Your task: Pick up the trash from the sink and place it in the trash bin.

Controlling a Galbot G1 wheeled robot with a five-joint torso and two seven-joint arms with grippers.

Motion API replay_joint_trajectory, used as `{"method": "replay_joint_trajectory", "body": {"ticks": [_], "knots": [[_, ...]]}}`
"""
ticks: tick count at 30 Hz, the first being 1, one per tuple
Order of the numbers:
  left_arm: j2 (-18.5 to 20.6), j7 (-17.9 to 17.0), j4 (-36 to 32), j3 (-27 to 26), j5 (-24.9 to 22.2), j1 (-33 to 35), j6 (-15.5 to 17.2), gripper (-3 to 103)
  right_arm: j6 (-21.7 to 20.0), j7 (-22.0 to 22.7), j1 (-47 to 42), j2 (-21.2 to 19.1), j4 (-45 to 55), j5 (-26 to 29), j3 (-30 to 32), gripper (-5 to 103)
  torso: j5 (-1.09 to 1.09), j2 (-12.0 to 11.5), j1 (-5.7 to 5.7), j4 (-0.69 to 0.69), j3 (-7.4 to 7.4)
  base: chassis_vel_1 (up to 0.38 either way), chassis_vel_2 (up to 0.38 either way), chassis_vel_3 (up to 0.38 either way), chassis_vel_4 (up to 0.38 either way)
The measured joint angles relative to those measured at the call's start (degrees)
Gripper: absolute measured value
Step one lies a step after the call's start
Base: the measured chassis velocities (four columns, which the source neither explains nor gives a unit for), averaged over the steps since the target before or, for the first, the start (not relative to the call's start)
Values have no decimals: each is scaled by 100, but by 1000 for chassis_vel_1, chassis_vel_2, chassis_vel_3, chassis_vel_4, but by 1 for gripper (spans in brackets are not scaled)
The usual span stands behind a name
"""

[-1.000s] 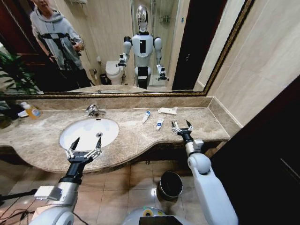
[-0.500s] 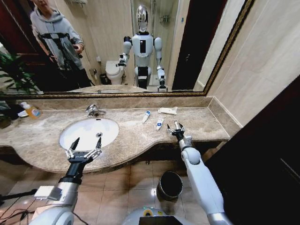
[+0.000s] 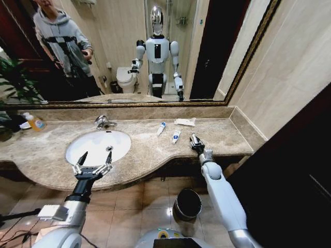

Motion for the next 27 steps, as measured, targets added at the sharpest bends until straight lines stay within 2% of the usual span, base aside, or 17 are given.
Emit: {"method": "replay_joint_trajectory", "body": {"ticks": [3,5,10,16,24,27], "knots": [[0,0,0,0,0,0,0,100,24,-6,-19,19,0,9,46,16,0,0,0,0,0,0,0,0,0],[0,0,0,0,0,0,0,100,27,-6,-24,21,5,11,51,16,0,0,0,0,0,0,0,0,0],[0,0,0,0,0,0,0,100,14,-7,-81,-1,114,70,69,4,0,0,0,0,0,0,0,0,0],[0,0,0,0,0,0,0,100,-24,9,-186,-48,357,165,88,4,0,0,0,0,0,0,0,0,0],[0,0,0,0,0,0,0,100,361,44,-773,-142,1214,581,159,4,0,0,0,0,0,0,0,0,0],[0,0,0,0,0,0,0,100,501,307,-1303,-283,1913,872,182,4,0,1,0,-1,0,0,0,0,0]]}}
